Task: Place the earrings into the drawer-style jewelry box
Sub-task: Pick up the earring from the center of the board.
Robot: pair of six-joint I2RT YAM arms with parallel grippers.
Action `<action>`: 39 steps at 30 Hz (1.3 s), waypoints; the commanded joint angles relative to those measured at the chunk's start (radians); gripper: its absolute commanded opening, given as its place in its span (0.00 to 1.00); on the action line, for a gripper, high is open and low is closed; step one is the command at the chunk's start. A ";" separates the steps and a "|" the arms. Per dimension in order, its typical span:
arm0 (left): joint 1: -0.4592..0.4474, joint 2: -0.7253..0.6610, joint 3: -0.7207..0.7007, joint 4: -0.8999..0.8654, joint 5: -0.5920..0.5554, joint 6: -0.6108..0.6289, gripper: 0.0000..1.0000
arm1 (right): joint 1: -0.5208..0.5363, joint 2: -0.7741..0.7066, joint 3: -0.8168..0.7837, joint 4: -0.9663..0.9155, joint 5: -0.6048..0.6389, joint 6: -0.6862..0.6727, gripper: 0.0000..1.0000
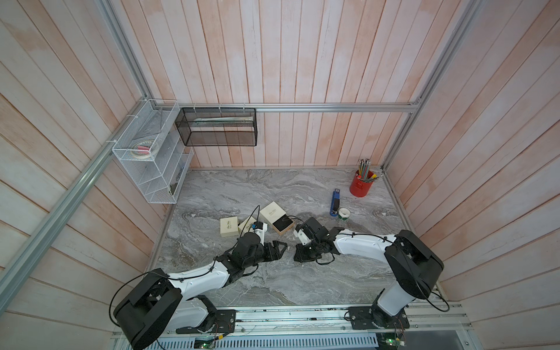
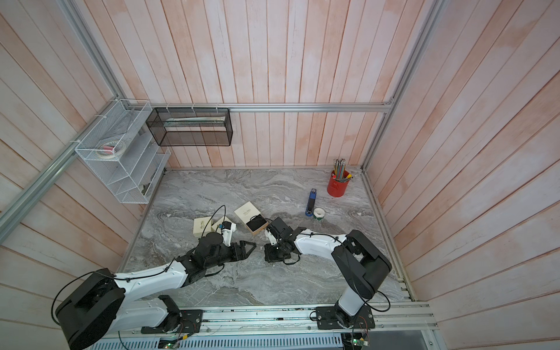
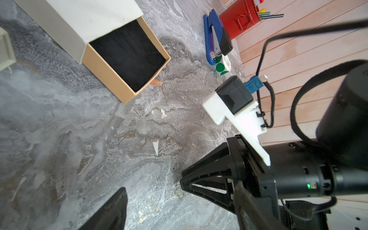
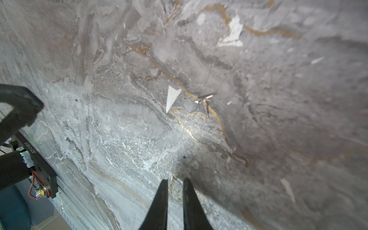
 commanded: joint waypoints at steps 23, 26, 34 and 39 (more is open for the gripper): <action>0.016 0.048 0.015 0.012 0.021 0.016 0.84 | 0.006 0.038 0.032 -0.018 -0.032 -0.034 0.11; 0.016 0.046 0.016 0.012 0.021 0.018 0.84 | 0.006 0.040 0.031 -0.020 -0.030 -0.039 0.11; 0.017 0.020 0.006 0.000 0.008 0.020 0.84 | 0.006 0.043 0.023 -0.022 -0.031 -0.040 0.12; 0.016 0.021 0.004 0.003 0.009 0.020 0.84 | 0.006 0.051 0.020 -0.024 -0.037 -0.042 0.13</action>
